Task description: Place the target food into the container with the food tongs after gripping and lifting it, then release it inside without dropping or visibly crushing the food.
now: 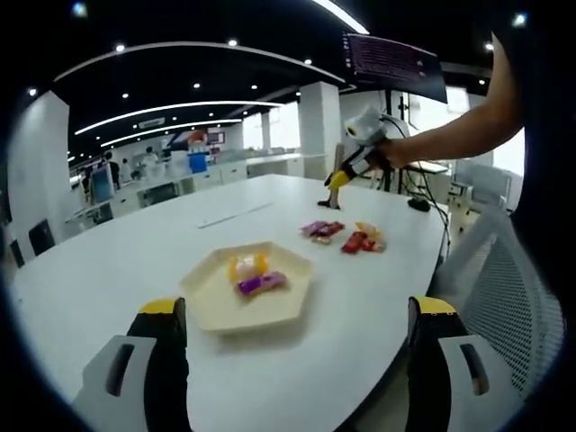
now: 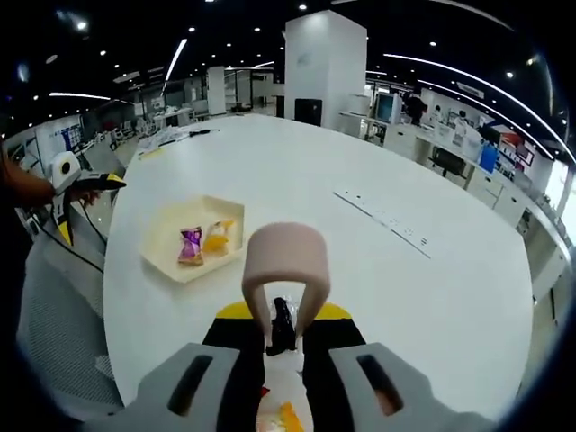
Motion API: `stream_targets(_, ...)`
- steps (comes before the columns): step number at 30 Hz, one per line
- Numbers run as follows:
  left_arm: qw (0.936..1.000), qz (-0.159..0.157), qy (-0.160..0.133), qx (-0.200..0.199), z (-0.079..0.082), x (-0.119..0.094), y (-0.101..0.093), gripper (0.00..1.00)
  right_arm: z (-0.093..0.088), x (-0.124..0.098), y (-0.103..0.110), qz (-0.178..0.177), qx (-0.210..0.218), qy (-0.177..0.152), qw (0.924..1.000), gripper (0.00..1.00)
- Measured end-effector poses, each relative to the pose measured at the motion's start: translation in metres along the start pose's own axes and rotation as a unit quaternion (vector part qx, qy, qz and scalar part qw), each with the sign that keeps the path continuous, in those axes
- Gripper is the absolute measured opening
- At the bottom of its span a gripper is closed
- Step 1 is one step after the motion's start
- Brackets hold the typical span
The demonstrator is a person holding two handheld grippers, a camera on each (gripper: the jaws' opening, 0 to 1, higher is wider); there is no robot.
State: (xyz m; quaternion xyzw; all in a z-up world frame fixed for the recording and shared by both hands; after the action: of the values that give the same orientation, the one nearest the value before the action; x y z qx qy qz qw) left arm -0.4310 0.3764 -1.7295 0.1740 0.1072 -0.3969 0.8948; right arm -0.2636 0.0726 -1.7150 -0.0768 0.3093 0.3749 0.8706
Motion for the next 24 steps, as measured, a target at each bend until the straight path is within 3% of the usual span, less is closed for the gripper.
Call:
stream_targets(9,1.0000,0.000,-0.001,-0.002,0.000,0.000,0.000,0.99,0.014,0.002,0.009,0.005,-0.012,0.000,0.9999,0.14)
stream_targets(24,1.0000,0.001,-0.004,0.008,0.002,-0.001,0.000,0.99,0.050,0.035,0.053,0.040,-0.040,-0.004,0.9984,0.14)
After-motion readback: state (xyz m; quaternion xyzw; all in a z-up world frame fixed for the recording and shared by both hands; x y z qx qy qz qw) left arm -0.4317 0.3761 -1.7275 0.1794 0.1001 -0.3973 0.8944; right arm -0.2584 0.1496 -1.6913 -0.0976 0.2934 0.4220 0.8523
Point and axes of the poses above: the point that each gripper's makers call its tool centre point, and the gripper's own axes: x roughly forward along the fingers, y roughly to its left, z roughly out of its top, the point moved 2 cm from there along -x, roughly backward along the fingers, and after that the axes turned 11 degrees about x, right-handed, at the moved point
